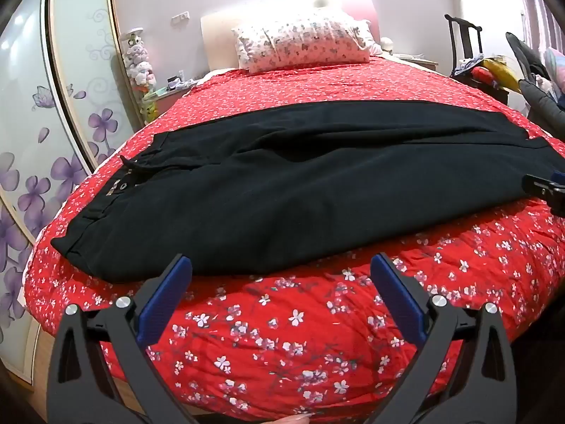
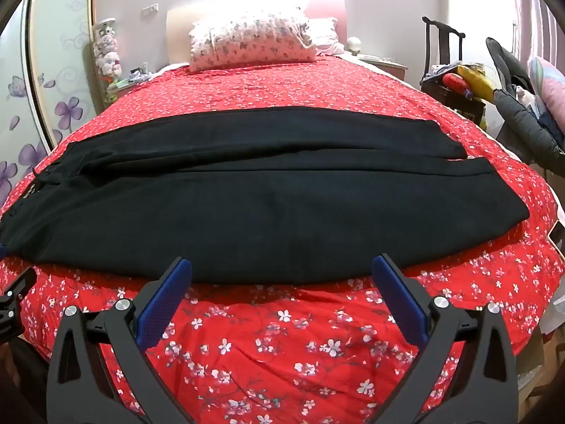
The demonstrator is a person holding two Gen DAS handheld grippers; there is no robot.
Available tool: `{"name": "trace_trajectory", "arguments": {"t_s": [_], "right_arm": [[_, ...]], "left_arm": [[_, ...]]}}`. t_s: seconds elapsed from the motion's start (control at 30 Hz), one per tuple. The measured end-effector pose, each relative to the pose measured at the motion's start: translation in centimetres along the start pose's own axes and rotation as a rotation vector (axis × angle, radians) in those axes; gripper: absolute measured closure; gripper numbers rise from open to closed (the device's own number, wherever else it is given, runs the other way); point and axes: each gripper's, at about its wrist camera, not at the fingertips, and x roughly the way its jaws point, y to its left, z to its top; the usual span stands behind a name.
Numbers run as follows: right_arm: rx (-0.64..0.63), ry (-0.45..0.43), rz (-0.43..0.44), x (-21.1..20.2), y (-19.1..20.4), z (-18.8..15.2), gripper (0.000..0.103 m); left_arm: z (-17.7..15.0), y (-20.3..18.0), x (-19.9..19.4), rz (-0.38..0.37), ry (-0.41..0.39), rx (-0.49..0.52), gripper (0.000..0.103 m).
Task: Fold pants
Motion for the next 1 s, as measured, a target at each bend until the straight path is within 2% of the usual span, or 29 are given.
{"name": "trace_trajectory", "arguments": {"t_s": [1.0], "right_arm": [[0.002, 0.002, 0.001, -0.05, -0.13, 0.04, 0.001]], "left_arm": [[0.00, 0.01, 0.01, -0.001, 0.004, 0.000, 0.002]]}}
